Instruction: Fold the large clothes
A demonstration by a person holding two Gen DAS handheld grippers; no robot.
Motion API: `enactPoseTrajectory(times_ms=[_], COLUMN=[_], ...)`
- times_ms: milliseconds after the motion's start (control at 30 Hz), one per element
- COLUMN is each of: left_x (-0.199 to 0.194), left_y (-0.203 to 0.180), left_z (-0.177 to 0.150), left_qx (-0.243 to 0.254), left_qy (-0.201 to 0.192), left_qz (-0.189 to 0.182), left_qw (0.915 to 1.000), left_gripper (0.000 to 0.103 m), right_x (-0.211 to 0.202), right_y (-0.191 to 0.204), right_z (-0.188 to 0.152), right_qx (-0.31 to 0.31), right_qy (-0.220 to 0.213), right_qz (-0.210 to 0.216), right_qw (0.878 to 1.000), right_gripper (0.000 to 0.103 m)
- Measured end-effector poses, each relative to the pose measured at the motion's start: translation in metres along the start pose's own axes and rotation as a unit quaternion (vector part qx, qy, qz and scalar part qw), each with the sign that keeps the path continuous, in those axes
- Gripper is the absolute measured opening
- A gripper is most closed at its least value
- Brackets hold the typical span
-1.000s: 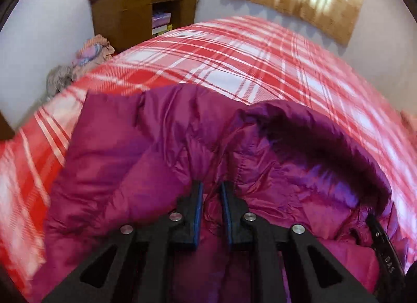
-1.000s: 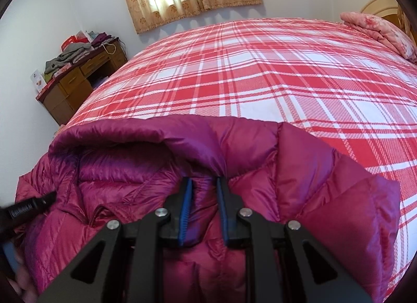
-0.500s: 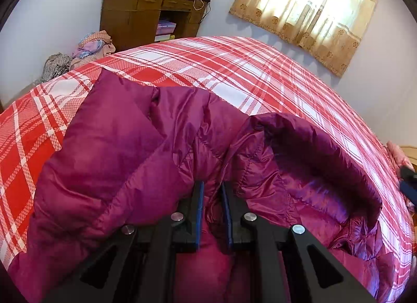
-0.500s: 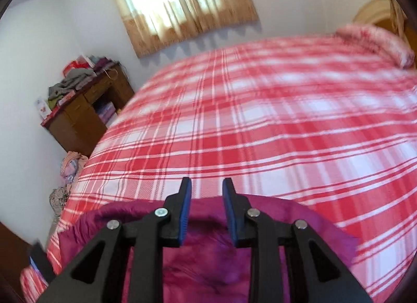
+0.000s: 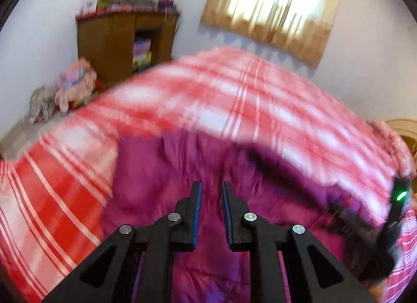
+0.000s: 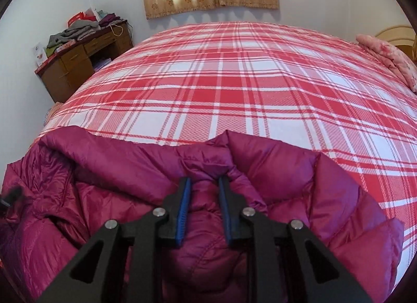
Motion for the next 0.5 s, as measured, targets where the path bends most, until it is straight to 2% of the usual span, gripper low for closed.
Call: enactPoseTrajectory(times_ms=[67, 100, 133, 167, 233, 300, 367, 433, 500], left_x=[0.002, 0.009, 0.017, 0.025, 0.046, 0.068, 0.084, 0.101, 0.112], left_y=[-0.007, -0.016, -0.025, -0.035, -0.064, -0.086, -0.093, -0.084, -0.059], left_z=[0.024, 0.038, 0.047, 0.056, 0.065, 0.058, 0.036, 0.003, -0.033], left_qx=[-0.012, -0.017, -0.017, -0.012, 0.028, 0.074, 0.102, 0.133, 0.137], left_qy=[-0.012, -0.015, -0.015, -0.018, -0.017, 0.002, 0.027, 0.061, 0.085], left_qz=[-0.009, -0.015, -0.019, -0.023, -0.030, -0.029, -0.023, 0.008, 0.043], left_qw=[0.9998, 0.9996, 0.9996, 0.9995, 0.9990, 0.9968, 0.9941, 0.9892, 0.9860], left_gripper=[0.036, 0.058, 0.070, 0.070, 0.070, 0.070, 0.070, 0.070, 0.071], right_x=[-0.002, -0.001, -0.001, -0.002, -0.003, -0.004, -0.004, -0.004, -0.005], right_y=[0.001, 0.001, 0.001, 0.000, 0.000, 0.000, 0.000, 0.000, 0.000], right_z=[0.000, 0.001, 0.001, 0.001, 0.001, 0.000, 0.001, 0.001, 0.001], right_qx=[-0.002, -0.002, -0.002, -0.002, -0.003, -0.002, 0.002, 0.006, 0.008], right_qy=[-0.002, -0.002, -0.003, -0.004, -0.005, -0.005, -0.006, -0.006, -0.007], right_qz=[-0.001, -0.002, -0.002, -0.002, -0.003, -0.002, 0.001, 0.004, 0.007], right_qw=[1.000, 1.000, 1.000, 1.000, 1.000, 1.000, 1.000, 1.000, 1.000], right_gripper=[0.023, 0.023, 0.023, 0.023, 0.023, 0.023, 0.023, 0.023, 0.023])
Point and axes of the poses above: each gripper's, at about its wrist camera, not at the fingertips, and x roughly the way its jaws point, y to its left, z to its top, the point moved 9 cm from there along x, roughly the way its jaws point, and after that the axes turned 12 degrees about -y, right-handed, at the moved point
